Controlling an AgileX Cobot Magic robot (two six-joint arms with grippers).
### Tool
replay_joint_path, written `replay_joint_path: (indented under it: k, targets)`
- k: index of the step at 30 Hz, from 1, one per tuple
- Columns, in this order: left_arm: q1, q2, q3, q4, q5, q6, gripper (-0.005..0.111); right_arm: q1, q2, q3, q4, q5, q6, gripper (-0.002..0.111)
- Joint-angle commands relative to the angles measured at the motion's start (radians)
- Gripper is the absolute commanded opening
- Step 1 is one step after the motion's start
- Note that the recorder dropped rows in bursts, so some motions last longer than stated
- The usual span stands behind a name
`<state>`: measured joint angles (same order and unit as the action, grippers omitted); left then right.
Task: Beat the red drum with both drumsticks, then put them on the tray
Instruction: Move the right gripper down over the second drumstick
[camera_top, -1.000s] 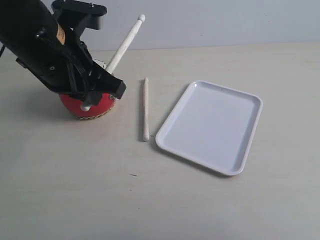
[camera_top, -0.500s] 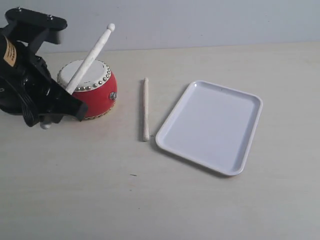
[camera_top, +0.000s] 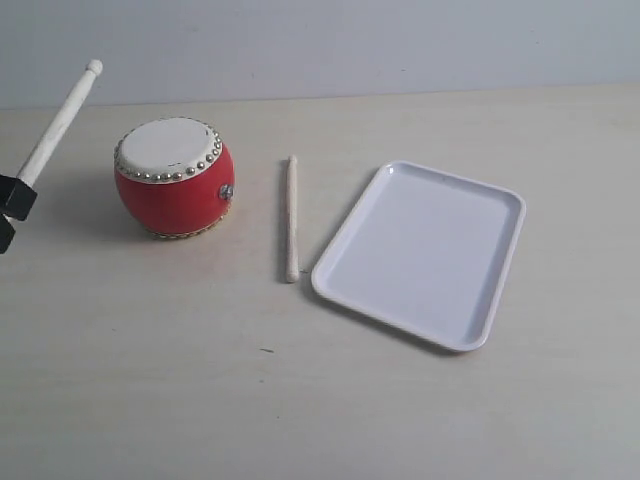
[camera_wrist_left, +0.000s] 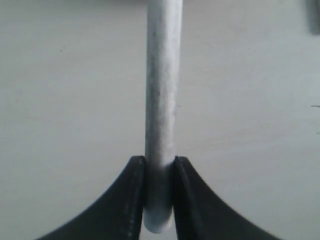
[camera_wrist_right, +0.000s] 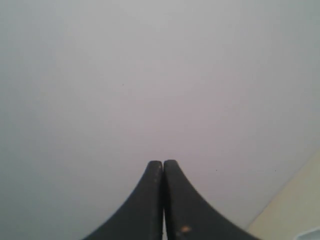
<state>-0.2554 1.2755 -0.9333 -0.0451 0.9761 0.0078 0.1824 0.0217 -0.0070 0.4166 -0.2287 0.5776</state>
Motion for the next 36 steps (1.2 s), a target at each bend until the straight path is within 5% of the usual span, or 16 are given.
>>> replay_joint_path:
  k: [1,8,14,22,32,36]
  targets:
    - [0.026,-0.005,0.020,-0.052,0.004,0.052,0.000,0.003,0.133,-0.116,-0.029,-0.006,0.053,0.000]
    - [0.026,-0.005,0.040,-0.076,-0.010,0.062,0.000,0.003,0.556,-0.456,-0.267,0.072,0.042,0.000]
    - [0.026,-0.005,0.040,-0.076,-0.012,0.061,0.000,0.003,1.032,-0.777,-0.345,0.584,-0.057,0.000]
    - [0.026,-0.005,0.040,-0.076,-0.020,0.066,0.000,0.015,1.455,-1.114,0.087,1.188,-0.625,0.000]
    - [0.026,-0.005,0.040,-0.092,-0.040,0.066,0.000,0.378,1.675,-1.352,-0.069,1.177,-0.448,0.000]
    - [0.026,-0.005,0.040,-0.101,-0.033,0.066,0.000,0.453,1.781,-1.456,-0.236,1.178,-0.249,0.000]
